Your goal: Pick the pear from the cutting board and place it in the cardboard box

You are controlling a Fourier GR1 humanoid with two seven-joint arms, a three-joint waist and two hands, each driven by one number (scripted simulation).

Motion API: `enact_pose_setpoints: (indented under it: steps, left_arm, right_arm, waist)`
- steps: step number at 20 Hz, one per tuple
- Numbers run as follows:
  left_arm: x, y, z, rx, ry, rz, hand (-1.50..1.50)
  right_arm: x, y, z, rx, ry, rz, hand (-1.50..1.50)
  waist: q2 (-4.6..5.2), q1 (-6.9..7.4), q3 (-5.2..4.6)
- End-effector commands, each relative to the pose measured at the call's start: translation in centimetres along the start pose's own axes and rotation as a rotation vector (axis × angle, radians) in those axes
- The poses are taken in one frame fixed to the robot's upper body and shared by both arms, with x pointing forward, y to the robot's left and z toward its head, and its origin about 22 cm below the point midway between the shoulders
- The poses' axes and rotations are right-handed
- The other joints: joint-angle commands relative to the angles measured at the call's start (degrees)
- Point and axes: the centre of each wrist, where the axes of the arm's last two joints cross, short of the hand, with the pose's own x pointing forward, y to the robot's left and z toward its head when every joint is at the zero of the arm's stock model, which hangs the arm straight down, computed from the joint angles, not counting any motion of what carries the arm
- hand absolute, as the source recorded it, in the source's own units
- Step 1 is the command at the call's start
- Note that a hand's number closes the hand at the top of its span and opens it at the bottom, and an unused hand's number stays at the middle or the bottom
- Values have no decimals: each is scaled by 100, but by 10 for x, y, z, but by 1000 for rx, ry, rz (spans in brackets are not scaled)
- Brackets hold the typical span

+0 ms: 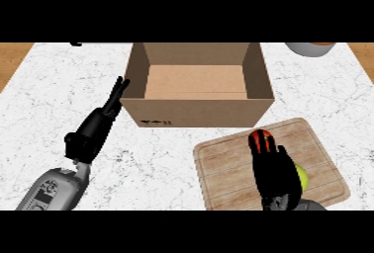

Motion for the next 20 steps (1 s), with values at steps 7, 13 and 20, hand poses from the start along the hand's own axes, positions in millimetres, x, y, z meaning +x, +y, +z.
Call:
enact_pose_setpoints:
  steps: [7, 13, 20]
  left_arm:
    - [-14, -23, 11, -42, 62, 33, 0]
    - [-9, -26, 8, -48, 50, 16, 0]
    - [-9, 1, 14, -50, 34, 13, 0]
  right_arm:
    - [-16, 23, -10, 69, 170, 112, -150]
    - [-18, 27, -19, 86, 151, 71, 150]
    - [-24, 21, -34, 12, 129, 159, 150]
  waist:
    - [68, -26, 9]
    - [71, -9, 12]
    - [78, 40, 12]
